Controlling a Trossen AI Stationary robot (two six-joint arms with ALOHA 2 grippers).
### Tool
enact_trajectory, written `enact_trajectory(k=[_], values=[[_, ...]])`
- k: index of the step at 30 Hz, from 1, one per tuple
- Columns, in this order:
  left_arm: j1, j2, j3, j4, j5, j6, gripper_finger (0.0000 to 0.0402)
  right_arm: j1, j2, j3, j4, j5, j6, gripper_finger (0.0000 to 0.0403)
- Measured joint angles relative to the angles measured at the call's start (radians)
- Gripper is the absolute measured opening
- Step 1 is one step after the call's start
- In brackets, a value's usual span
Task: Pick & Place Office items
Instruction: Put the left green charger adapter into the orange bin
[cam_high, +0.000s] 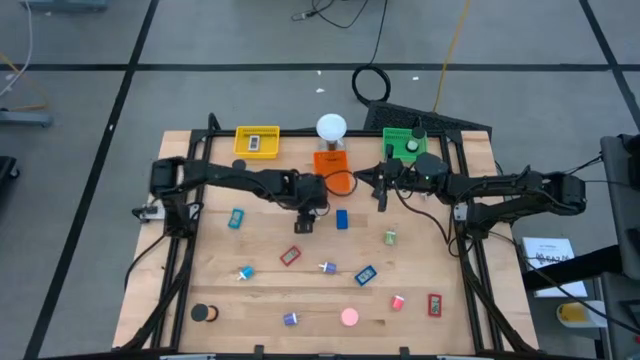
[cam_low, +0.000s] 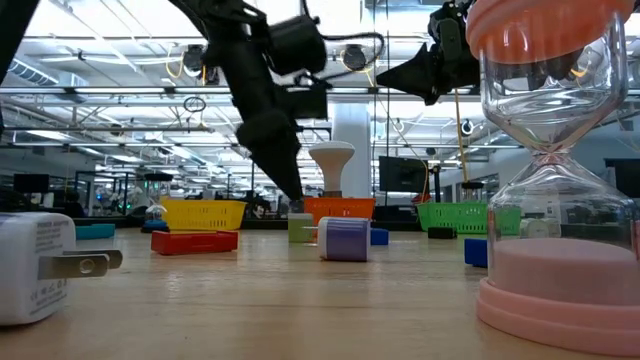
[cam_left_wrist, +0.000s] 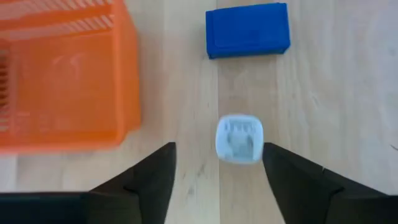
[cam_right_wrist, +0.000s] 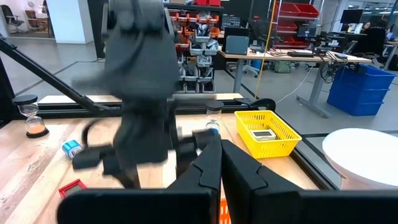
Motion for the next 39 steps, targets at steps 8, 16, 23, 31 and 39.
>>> enact_trajectory(k=[8, 16, 23, 31, 39], values=[[0.000, -0.262, -0.385, 0.427, 0.058, -0.024, 0.0130, 0.000, 0.000, 0.000, 0.000, 0.000, 0.011, 0.0003], [0.001, -0.398, -0.846, 1.216, 0.087, -0.086, 0.0056, 0.011, 0.000, 0.014, -0.075, 0.055, 0.098, 0.0003], [0.028, -0.399, -1.025, 1.506, 0.085, -0.116, 0.0012, 0.095, 0.083, 0.096, -0.335, 0.222, 0.159, 0.0004], [0.032, -0.399, -1.032, 1.503, 0.085, -0.135, 0.0023, 0.145, 0.319, 0.342, -0.634, 0.214, 0.258, 0.0034], [0.032, -0.399, -1.031, 1.497, 0.085, -0.135, 0.0056, 0.183, 0.551, 0.663, -0.954, 0.213, 0.251, 0.0126]])
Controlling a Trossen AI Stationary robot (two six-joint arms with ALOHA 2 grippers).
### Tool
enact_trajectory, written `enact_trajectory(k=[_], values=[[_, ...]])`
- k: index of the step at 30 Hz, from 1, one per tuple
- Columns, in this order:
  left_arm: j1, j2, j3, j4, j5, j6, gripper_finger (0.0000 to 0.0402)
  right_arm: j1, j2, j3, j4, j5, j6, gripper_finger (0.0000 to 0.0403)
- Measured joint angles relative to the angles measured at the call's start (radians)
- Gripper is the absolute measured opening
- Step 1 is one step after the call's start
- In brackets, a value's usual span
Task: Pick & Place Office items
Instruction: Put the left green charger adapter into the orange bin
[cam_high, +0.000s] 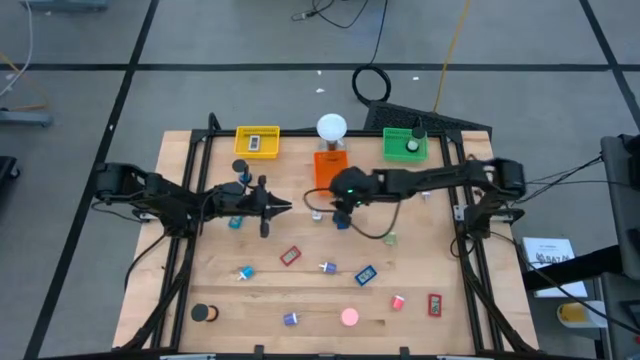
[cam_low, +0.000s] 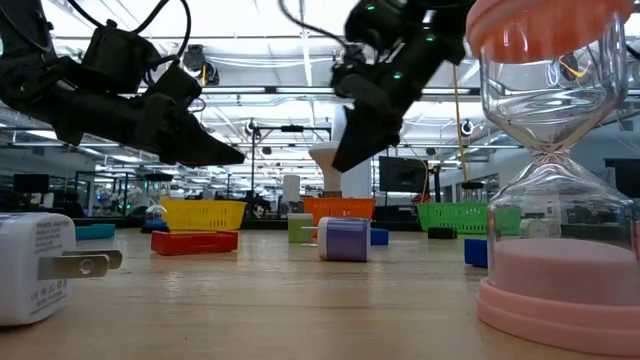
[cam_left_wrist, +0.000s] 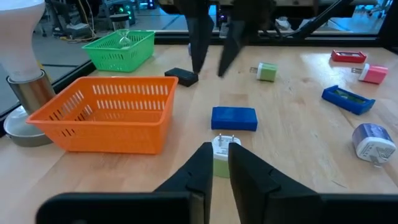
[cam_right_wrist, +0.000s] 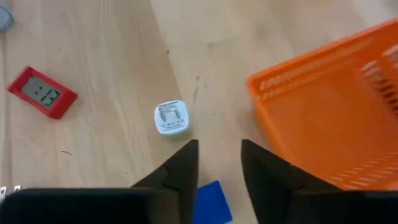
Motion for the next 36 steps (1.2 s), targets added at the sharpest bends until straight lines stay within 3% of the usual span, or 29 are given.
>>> enact_trajectory(k=[8, 14, 31, 36], values=[[0.000, 0.000, 0.000, -0.001, 0.000, 0.000, 0.0065, 0.034, 0.129, 0.145, -0.068, -0.001, 0.006, 0.0233], [0.000, 0.000, 0.000, -0.002, -0.001, 0.000, 0.0065, 0.033, 0.144, 0.157, -0.071, -0.003, 0.003, 0.0280], [0.000, 0.000, 0.000, -0.002, -0.001, 0.001, 0.0065, 0.033, 0.258, 0.156, 0.042, -0.026, -0.113, 0.0279], [0.000, 0.000, 0.000, -0.002, -0.001, 0.000, 0.0065, 0.033, 0.261, 0.156, 0.056, -0.025, -0.130, 0.0259]])
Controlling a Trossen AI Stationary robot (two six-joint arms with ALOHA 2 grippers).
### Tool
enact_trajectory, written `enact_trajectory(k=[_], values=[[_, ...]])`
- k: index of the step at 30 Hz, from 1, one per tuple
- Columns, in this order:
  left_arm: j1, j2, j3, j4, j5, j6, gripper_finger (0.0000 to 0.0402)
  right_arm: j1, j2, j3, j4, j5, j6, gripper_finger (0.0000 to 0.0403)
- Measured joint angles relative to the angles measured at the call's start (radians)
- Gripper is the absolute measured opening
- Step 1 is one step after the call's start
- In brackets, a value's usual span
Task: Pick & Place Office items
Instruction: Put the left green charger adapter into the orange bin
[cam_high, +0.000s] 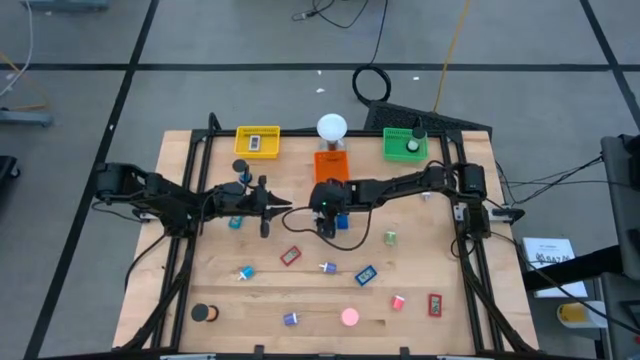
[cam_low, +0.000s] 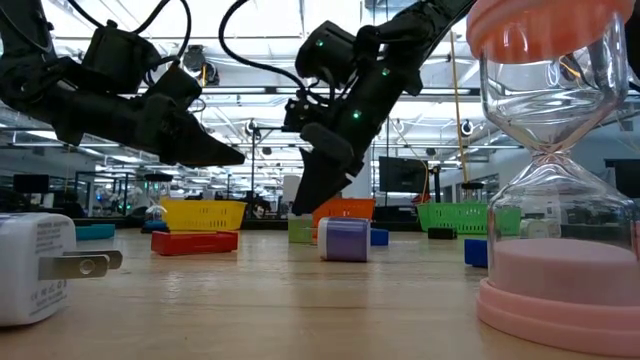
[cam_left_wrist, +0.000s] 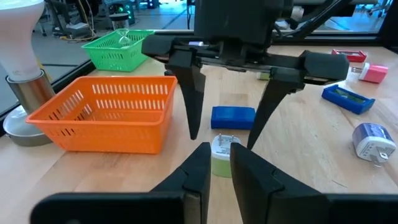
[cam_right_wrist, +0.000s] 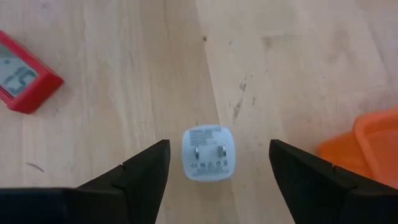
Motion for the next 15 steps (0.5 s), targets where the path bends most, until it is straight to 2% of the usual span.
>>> enact_trajectory(k=[15], values=[[0.000, 0.000, 0.000, 0.000, 0.000, 0.000, 0.0065, 0.000, 0.080, -0.002, 0.044, -0.002, -0.002, 0.0181]])
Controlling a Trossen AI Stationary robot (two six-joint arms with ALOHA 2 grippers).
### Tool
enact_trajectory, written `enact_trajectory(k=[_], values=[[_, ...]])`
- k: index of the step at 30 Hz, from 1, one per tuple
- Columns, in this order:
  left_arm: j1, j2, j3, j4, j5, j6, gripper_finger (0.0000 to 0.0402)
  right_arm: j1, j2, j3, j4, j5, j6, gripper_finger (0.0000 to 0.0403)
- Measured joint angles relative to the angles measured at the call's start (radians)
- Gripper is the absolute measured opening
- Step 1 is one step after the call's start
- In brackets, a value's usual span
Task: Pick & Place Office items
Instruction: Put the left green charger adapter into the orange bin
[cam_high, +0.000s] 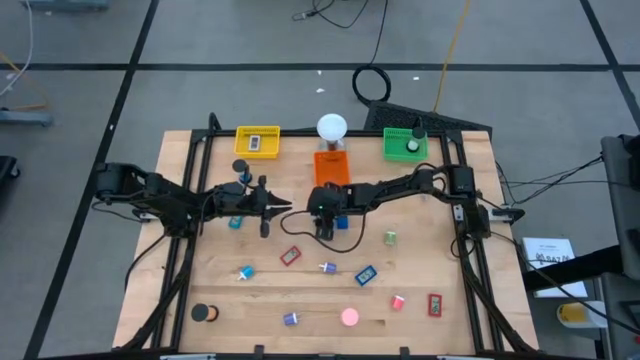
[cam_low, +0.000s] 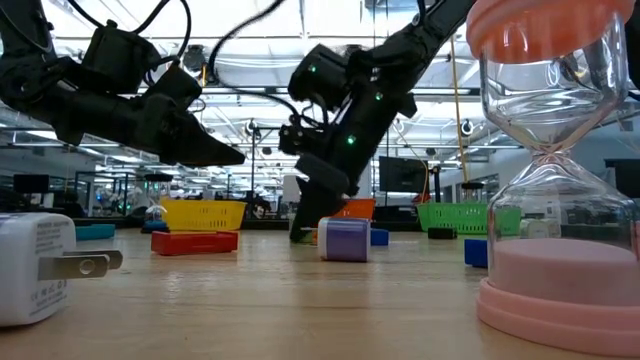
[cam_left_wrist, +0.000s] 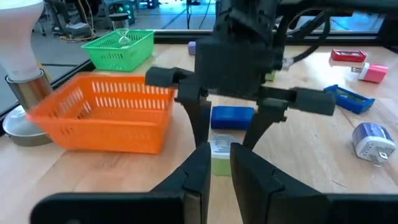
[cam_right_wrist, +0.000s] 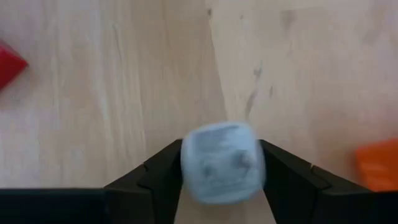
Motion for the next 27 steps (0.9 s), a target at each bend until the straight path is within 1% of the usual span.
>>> enact_trajectory(k=[3, 6, 12, 15, 18, 22, 25, 27], values=[[0.000, 0.000, 0.000, 0.000, 0.000, 0.000, 0.0065, 0.000, -0.003, 0.001, 0.030, 0.001, 0.003, 0.0154], [0.000, 0.000, 0.000, 0.000, 0.000, 0.000, 0.0065, 0.000, -0.026, 0.000, 0.019, 0.000, 0.019, 0.0131], [0.000, 0.000, 0.000, 0.000, 0.000, 0.000, 0.0065, 0.000, -0.130, 0.001, -0.016, 0.002, 0.048, 0.0131], [0.000, 0.000, 0.000, 0.000, 0.000, 0.000, 0.0065, -0.009, -0.199, 0.001, -0.028, 0.025, 0.046, 0.0131], [0.000, 0.000, 0.000, 0.000, 0.000, 0.000, 0.0065, -0.052, -0.253, 0.003, -0.029, 0.057, 0.013, 0.0131], [0.000, 0.000, 0.000, 0.000, 0.000, 0.000, 0.0065, -0.157, -0.258, 0.002, -0.036, 0.050, -0.045, 0.0131], [0.000, 0.000, 0.000, 0.000, 0.000, 0.000, 0.0065, -0.226, -0.208, 0.003, -0.004, -0.012, -0.101, 0.0131], [0.000, 0.000, 0.000, 0.000, 0.001, 0.000, 0.0065, -0.258, -0.176, 0.001, -0.018, -0.045, -0.122, 0.0131]])
